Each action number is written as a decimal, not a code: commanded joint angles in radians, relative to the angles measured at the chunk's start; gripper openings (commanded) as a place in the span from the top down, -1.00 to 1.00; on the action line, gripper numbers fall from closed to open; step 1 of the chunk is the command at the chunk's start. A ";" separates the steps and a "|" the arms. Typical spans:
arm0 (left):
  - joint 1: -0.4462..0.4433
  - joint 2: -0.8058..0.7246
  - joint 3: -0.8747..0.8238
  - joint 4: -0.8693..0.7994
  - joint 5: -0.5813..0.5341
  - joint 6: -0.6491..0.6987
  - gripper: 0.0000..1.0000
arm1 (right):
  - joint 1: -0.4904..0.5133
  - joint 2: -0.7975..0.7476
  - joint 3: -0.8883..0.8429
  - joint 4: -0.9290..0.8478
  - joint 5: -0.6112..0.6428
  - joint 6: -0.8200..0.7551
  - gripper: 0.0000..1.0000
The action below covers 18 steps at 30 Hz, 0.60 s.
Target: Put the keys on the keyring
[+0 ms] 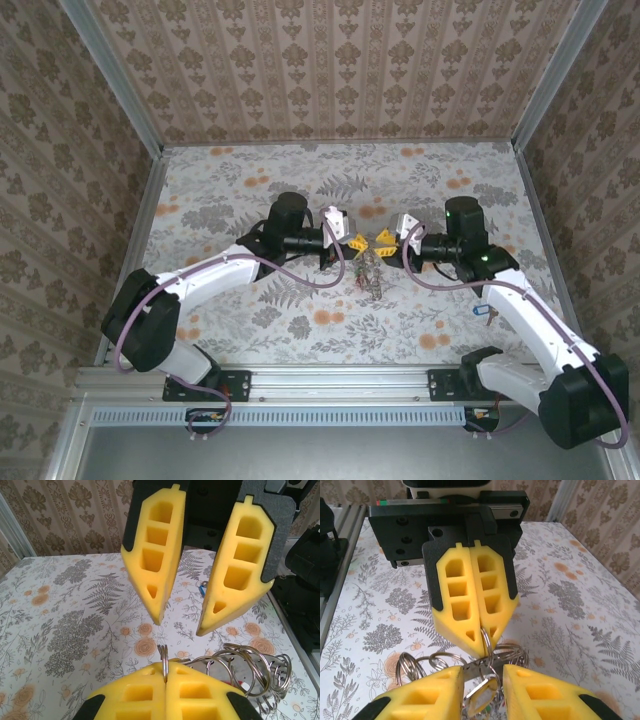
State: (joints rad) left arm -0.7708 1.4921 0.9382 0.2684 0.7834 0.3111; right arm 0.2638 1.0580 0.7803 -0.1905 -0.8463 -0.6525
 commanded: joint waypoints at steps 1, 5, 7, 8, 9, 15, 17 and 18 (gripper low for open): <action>-0.001 -0.012 0.040 0.018 0.040 0.026 1.00 | 0.007 0.018 0.028 0.010 -0.060 -0.037 0.44; -0.001 -0.012 0.042 0.018 0.045 0.026 1.00 | 0.009 0.054 0.043 0.015 -0.069 -0.034 0.45; -0.001 -0.012 0.043 0.018 0.044 0.026 1.00 | 0.010 0.070 0.048 0.011 -0.071 -0.042 0.45; -0.001 -0.012 0.042 0.017 0.045 0.026 1.00 | 0.011 0.075 0.048 0.015 -0.071 -0.041 0.46; -0.001 -0.012 0.043 0.015 0.046 0.026 1.00 | 0.009 0.081 0.050 0.018 -0.070 -0.042 0.46; -0.001 -0.011 0.050 0.002 0.052 0.033 1.00 | 0.011 0.106 0.061 0.021 -0.089 -0.040 0.53; -0.001 -0.010 0.052 -0.004 0.054 0.036 1.00 | 0.011 0.111 0.065 0.022 -0.106 -0.038 0.55; -0.001 -0.009 0.053 -0.007 0.055 0.037 1.00 | 0.011 0.114 0.066 0.023 -0.114 -0.038 0.55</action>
State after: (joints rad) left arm -0.7708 1.4921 0.9409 0.2531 0.7937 0.3187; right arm 0.2687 1.1610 0.8097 -0.1829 -0.8993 -0.6781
